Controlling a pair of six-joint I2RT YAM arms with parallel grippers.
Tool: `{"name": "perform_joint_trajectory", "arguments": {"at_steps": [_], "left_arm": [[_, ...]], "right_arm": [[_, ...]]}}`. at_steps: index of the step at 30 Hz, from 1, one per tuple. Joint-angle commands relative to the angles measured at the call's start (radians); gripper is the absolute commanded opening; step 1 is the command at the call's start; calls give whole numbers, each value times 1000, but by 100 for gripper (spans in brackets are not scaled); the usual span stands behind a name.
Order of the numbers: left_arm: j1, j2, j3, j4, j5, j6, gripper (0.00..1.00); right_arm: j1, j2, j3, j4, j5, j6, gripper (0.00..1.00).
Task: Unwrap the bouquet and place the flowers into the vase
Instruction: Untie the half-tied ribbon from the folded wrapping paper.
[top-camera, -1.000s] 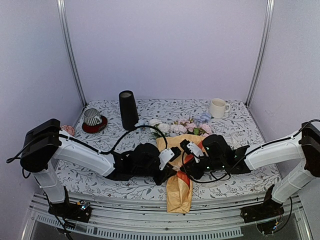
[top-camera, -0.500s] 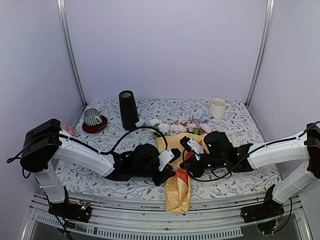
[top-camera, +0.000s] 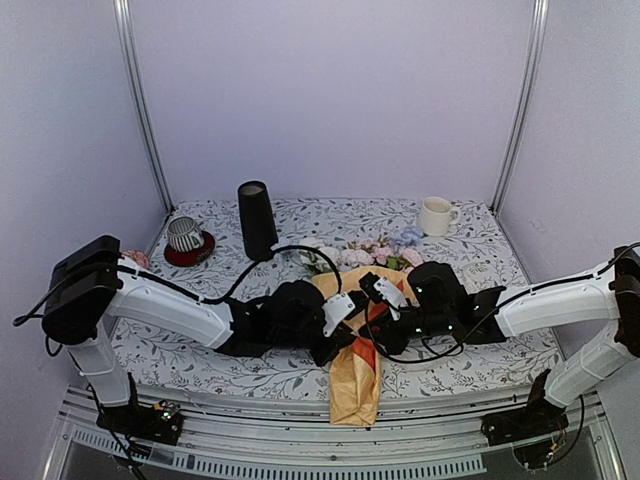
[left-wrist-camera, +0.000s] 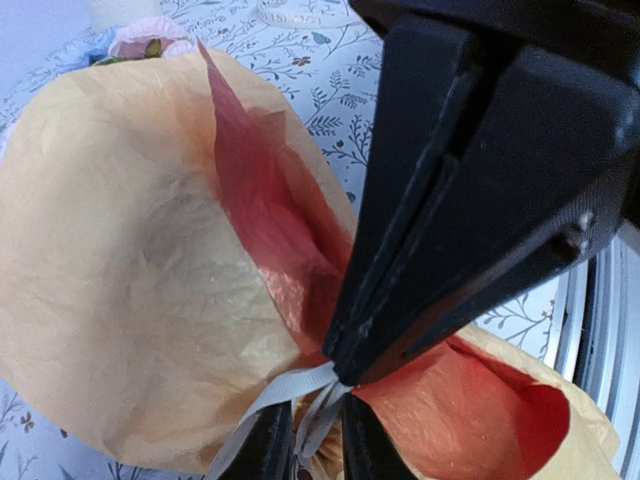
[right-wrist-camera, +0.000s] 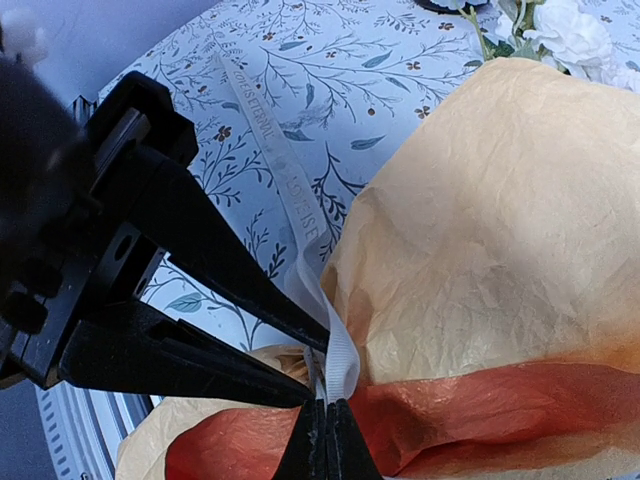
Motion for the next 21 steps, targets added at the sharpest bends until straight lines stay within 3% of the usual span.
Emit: {"name": "perform_joint_trajectory", "arguments": {"at_steps": [1,6,10,21], "left_arm": [[-6,35,38,-13,-3,25,20],[-5,56,55,-19,18,27,13],[-6,55,51,-21,8,21,0],[-2,-21,-45,7,-90,-50,0]], "right_arm": [[2,-4,33,22,-19,1,3],[1,1,31,26,-14,8,2],[2,-1,24,28,4,15,2],[2,-64,-49,23,96,43,4]]}}
